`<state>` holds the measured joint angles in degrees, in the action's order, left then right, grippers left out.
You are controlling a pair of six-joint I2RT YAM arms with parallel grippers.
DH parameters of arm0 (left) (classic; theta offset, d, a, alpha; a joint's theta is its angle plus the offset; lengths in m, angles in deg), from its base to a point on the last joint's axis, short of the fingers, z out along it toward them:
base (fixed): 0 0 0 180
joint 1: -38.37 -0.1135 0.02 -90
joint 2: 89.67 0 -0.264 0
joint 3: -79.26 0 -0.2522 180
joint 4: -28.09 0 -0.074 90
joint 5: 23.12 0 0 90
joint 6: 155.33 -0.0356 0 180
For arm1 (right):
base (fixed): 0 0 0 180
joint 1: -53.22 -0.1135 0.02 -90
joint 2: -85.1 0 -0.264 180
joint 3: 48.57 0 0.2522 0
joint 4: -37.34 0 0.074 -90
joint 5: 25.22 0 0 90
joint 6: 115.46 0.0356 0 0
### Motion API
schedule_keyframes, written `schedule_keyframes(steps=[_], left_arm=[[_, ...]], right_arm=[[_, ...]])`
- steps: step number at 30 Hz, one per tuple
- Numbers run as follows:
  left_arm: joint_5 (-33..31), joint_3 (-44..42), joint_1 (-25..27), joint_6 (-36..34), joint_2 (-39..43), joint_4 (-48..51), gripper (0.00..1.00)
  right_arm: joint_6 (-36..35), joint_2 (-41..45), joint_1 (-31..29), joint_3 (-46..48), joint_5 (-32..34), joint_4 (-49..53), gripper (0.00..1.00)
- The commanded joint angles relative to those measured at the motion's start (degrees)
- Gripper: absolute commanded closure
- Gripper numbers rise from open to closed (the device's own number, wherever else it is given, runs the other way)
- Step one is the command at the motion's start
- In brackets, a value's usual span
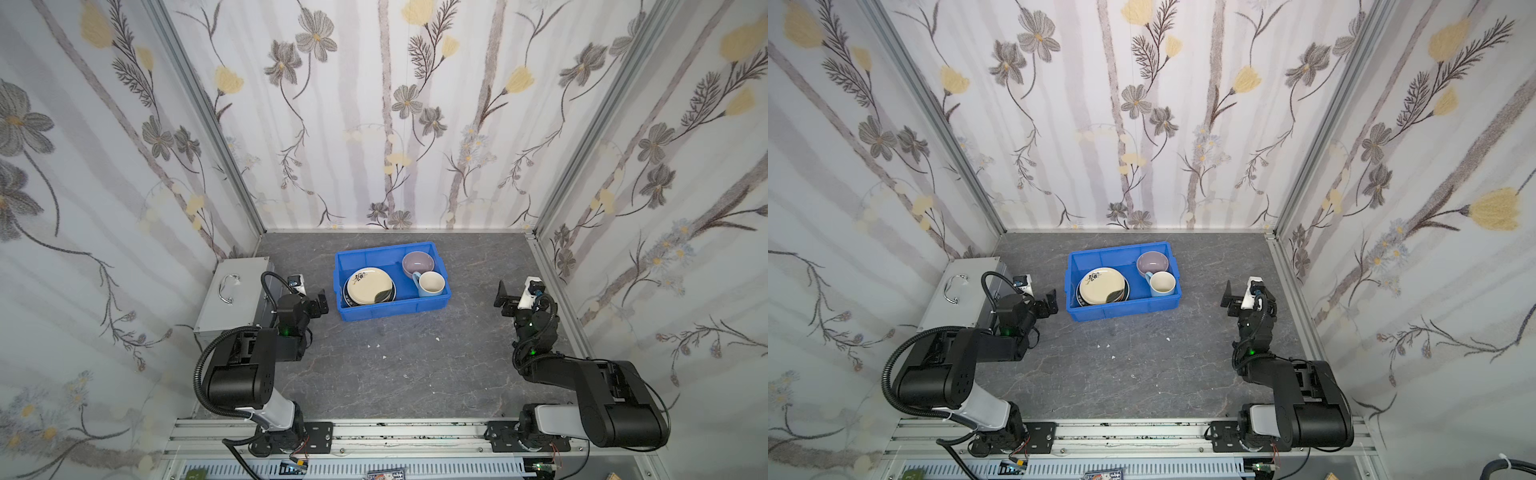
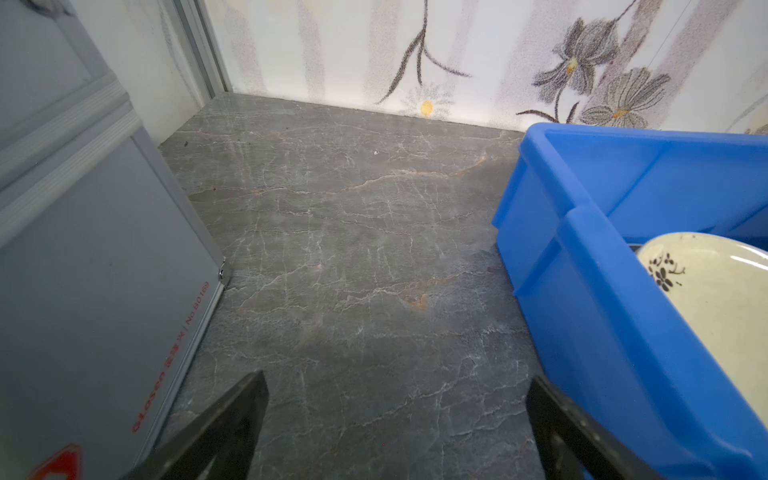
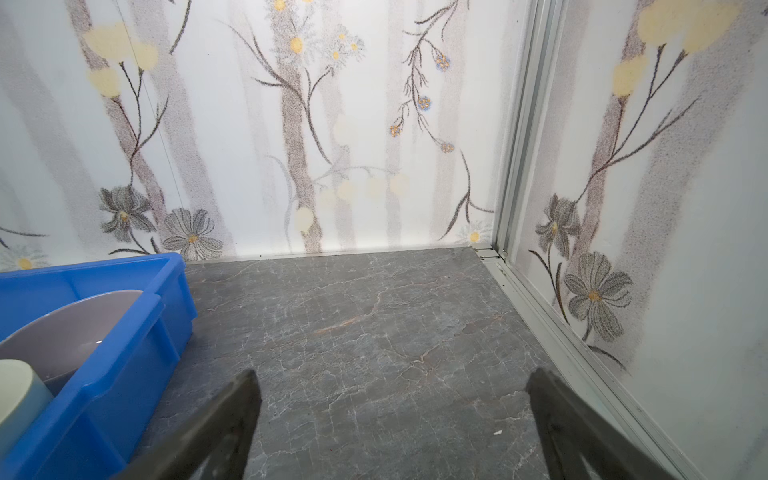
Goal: Place the mixed dishes into the plastic bin
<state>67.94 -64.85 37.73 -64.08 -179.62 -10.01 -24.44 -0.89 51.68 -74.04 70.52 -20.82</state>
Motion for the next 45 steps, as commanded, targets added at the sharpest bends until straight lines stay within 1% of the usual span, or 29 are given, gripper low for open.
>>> schedule_keyframes(steps=[1,42,43,45], left_arm=[[-0.35,0.36,-0.08,-0.38,0.03,-0.39,0.00],[-0.28,0.31,-0.06,-0.41,0.04,-0.41,0.00],[-0.31,0.28,-0.06,-0.39,0.03,-0.40,0.00],[-0.28,0.29,-0.06,-0.38,-0.01,-0.45,0.00]], right_arm=[[-0.19,-0.14,-0.04,-0.15,-0.84,-1.99,0.00],[-0.16,-0.04,-0.05,0.24,-0.79,-2.77,0.00],[-0.34,0.65,-0.11,0.50,-1.63,-3.65,0.00],[-2.19,6.48,-0.14,0.91,-6.71,0.97,0.00]])
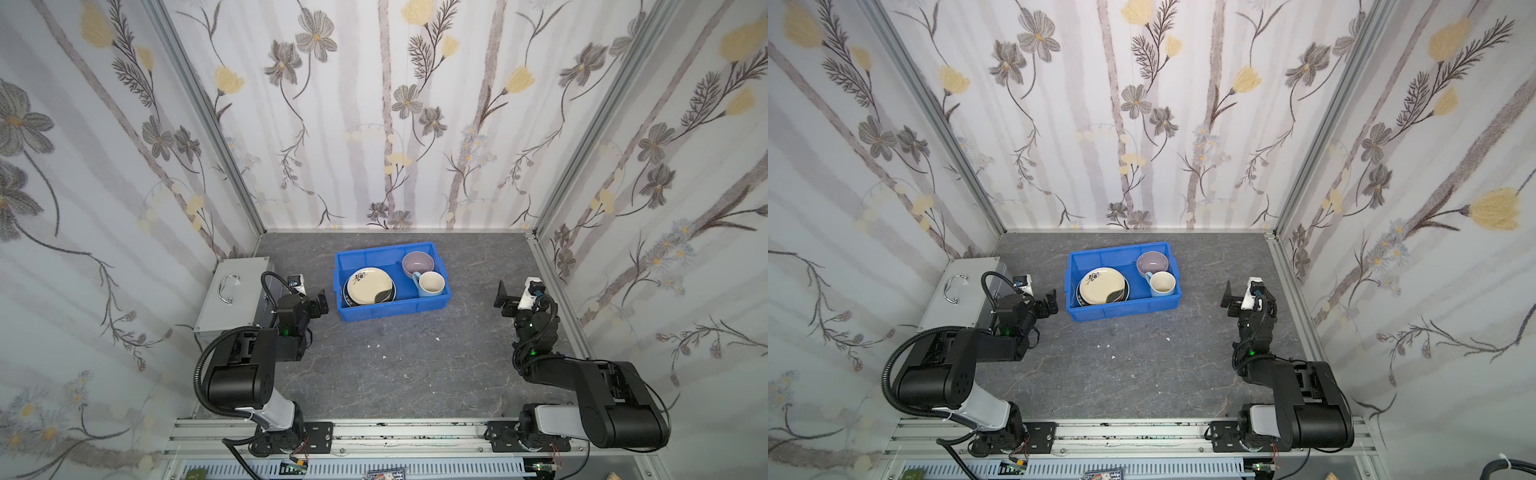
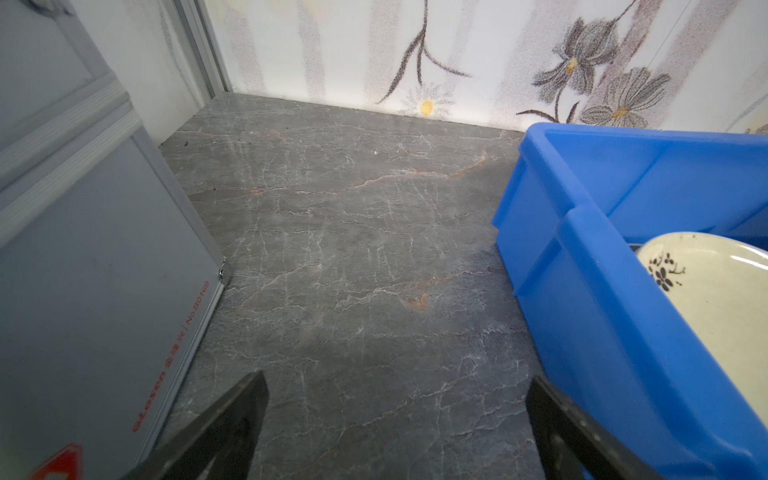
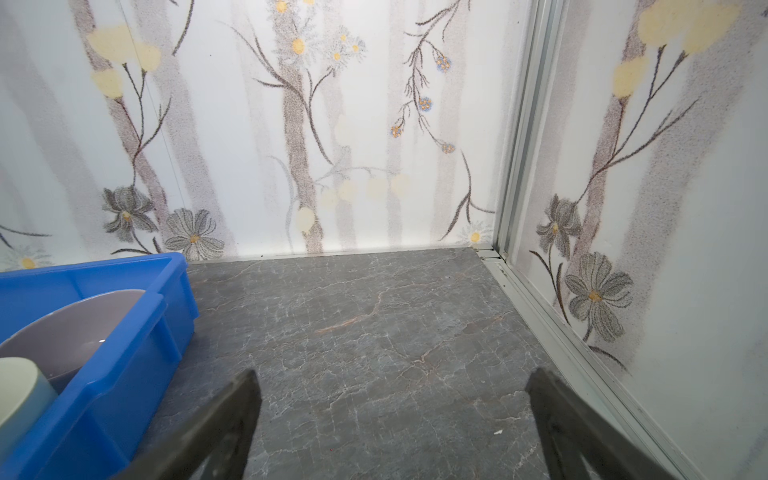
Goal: Place the mixed dishes into the plastic bin
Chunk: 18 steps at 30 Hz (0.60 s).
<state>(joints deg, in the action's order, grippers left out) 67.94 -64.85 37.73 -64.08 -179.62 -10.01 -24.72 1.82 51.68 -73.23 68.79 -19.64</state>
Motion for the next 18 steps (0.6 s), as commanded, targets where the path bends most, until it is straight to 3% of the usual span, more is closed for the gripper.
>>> schedule_keyframes(steps=[1,3,5,9,11,16,18], left_arm=[[-0.27,0.28,-0.06,-0.40,0.00,-0.42,0.00],[-0.29,0.29,-0.06,-0.38,0.03,-0.38,0.00],[-0.29,0.36,-0.06,-0.39,0.03,-0.34,0.00],[-0.32,0.28,-0.06,-0.38,0.03,-0.35,0.00],[-0.35,0.30,-0.05,-0.38,0.00,-0.33,0.00],[-0.35,0.36,-0.07,-0.39,0.03,-0.34,0.00],[-0.32,0.36,-0.05,-0.43,0.04,-0.41,0.00]], right_arm=[[-2.87,6.67,-0.26,-0.70,-6.65,3.56,0.00],[-2.36,10.41,-0.45,-2.84,-6.23,12.00,0.00],[-1.04,10.72,-0.38,-3.23,-6.11,13.79,0.00],[-1.21,5.33,-0.43,-2.58,-7.11,7.42,0.00],[-3.17,4.75,-0.39,-4.43,-7.09,10.25,0.00],[-1.23,-3.79,0.06,0.57,-4.55,-7.87,0.00],[1.02,-1.73,1.30,-1.42,-1.94,-0.41,0.00]])
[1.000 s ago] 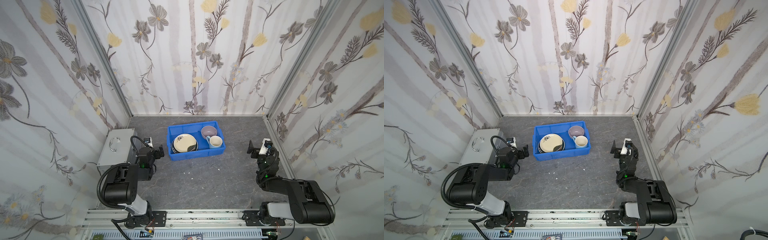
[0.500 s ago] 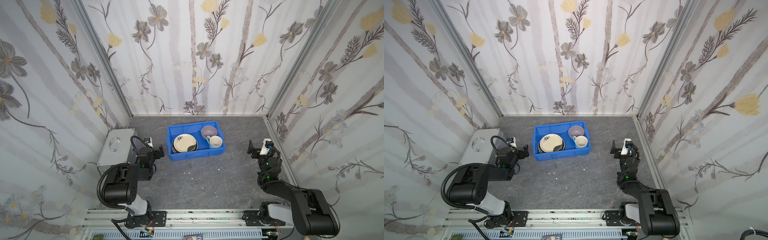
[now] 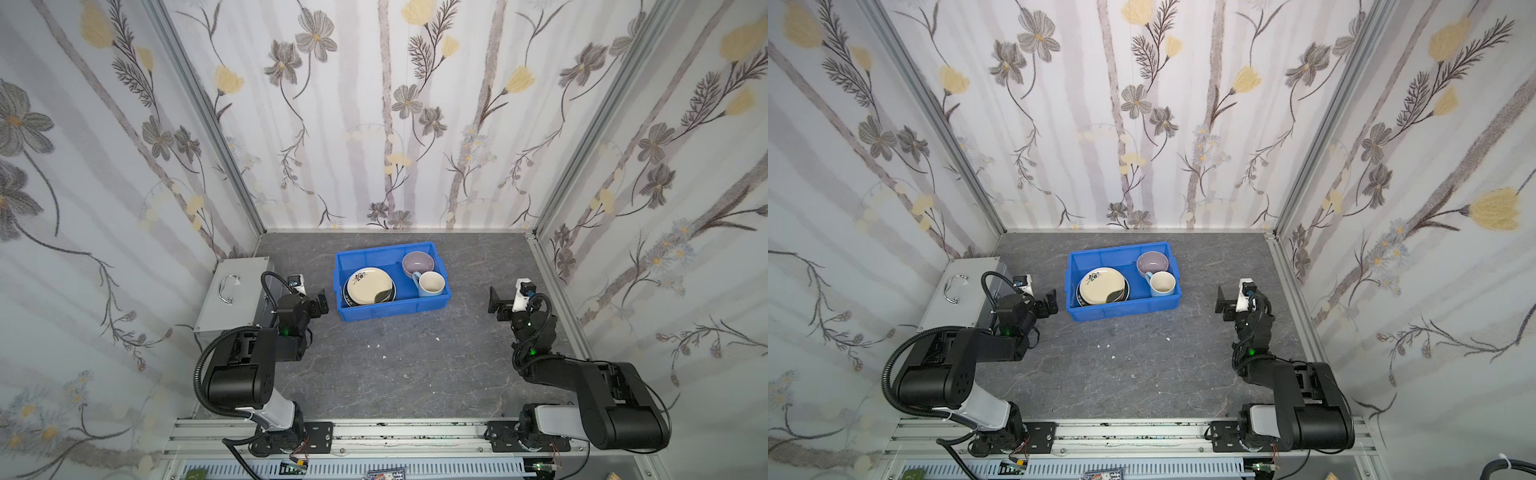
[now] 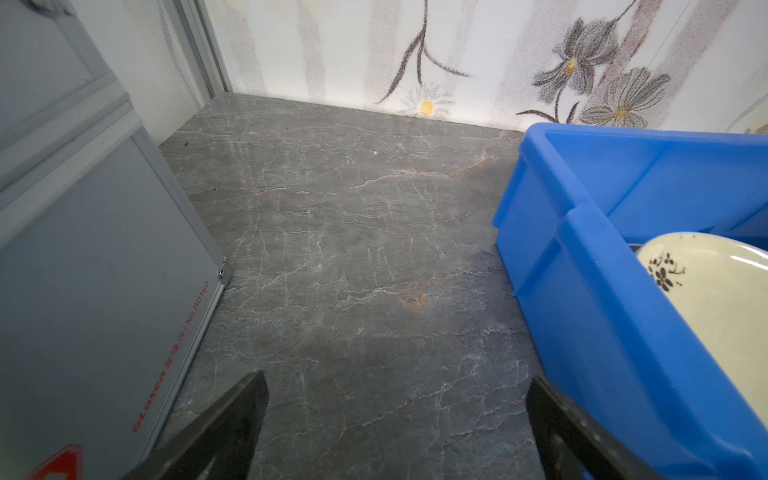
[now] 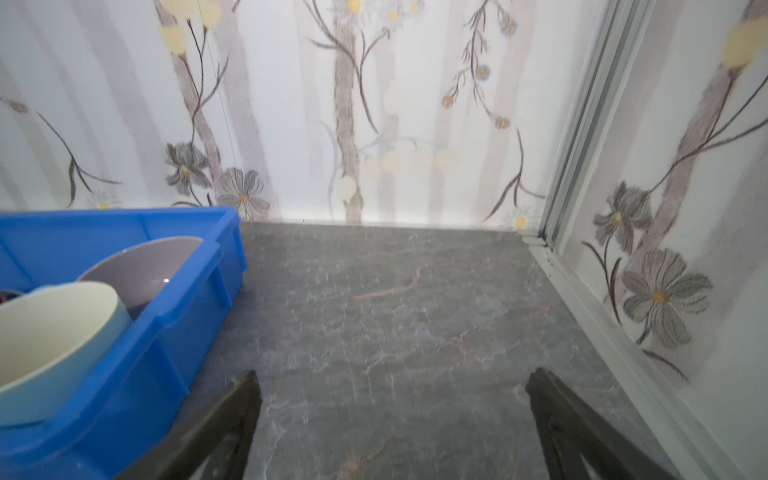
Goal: Place the mixed dishes into the plastic bin
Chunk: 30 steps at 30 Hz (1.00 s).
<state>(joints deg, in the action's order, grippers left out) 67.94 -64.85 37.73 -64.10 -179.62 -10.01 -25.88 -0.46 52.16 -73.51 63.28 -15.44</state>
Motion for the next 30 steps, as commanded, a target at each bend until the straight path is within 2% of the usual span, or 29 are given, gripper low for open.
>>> schedule_keyframes(steps=[1,2,5,30], left_arm=[[-0.32,0.34,-0.06,-0.36,0.02,-0.24,0.00],[-0.29,0.28,-0.06,-0.40,0.02,-0.30,0.00],[-0.33,0.31,-0.06,-0.37,0.02,-0.30,0.00],[-0.32,0.32,-0.06,-0.37,0.03,-0.29,0.00]], right_arm=[[2.38,-0.83,1.05,-0.52,3.61,-7.56,0.00],[2.44,-1.39,1.04,0.08,3.52,-10.21,0.00],[2.28,-0.14,0.97,-0.73,3.57,-6.59,0.00],[1.51,-0.95,0.79,-0.55,2.46,-8.25,0.00]])
